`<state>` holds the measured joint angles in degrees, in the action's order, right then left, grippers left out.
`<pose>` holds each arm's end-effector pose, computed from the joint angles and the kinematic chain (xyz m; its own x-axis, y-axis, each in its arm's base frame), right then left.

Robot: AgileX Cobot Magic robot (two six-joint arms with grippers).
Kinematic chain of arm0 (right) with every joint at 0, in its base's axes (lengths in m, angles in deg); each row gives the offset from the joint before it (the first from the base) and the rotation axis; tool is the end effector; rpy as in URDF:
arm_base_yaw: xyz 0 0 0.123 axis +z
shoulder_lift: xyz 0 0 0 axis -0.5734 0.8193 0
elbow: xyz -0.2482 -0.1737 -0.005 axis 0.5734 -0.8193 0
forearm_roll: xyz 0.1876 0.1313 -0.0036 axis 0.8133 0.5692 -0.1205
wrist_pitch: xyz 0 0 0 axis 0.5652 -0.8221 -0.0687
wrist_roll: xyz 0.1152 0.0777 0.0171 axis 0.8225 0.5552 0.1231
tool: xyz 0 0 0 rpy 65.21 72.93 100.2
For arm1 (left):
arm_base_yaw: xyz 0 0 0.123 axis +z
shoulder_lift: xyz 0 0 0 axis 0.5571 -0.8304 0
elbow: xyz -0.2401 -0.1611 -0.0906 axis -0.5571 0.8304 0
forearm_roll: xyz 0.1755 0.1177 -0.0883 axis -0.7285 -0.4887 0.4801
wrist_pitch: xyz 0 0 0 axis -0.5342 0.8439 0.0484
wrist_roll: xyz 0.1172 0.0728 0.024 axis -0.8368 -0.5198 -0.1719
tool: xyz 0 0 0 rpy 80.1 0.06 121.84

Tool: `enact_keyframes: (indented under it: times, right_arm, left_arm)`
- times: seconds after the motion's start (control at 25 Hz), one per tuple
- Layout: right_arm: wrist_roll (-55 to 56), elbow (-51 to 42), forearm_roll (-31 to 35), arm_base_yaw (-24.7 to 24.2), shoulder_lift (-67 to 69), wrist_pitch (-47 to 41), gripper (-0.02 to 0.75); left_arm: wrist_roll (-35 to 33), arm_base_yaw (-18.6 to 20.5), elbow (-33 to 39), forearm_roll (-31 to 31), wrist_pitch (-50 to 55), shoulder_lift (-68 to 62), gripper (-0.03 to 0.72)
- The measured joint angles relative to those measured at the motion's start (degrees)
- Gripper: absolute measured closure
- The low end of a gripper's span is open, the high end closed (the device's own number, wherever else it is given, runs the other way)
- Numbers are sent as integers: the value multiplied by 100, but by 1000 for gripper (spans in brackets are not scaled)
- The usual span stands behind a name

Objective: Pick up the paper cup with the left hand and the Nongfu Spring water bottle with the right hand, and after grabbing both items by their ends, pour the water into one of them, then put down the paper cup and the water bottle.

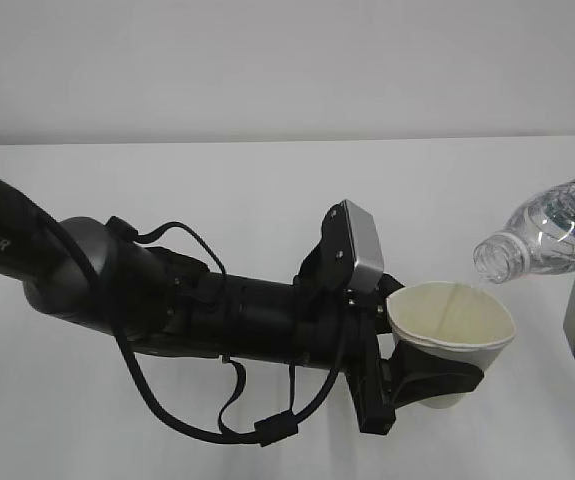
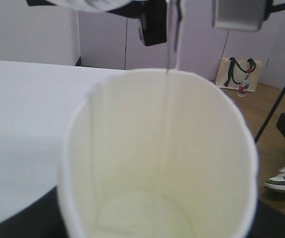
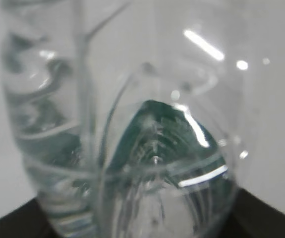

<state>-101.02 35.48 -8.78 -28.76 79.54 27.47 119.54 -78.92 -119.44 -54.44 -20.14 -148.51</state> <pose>0.2377 0.0337 0.2348 0.1713 -0.9843 0.0427 -0.1568 -0.0700 -0.9852 0.2350 -0.3787 0.1442 -0.0803 0.1969 -0.9771 0.9959 -0.0256 -0.0870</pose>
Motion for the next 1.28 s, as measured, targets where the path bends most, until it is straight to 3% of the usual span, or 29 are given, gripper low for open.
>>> enact_keyframes:
  times: [1.28]
  right_arm:
    - [-78,0,0,0,0,24,300]
  left_arm:
    - [0,0,-10,73,0,0,262]
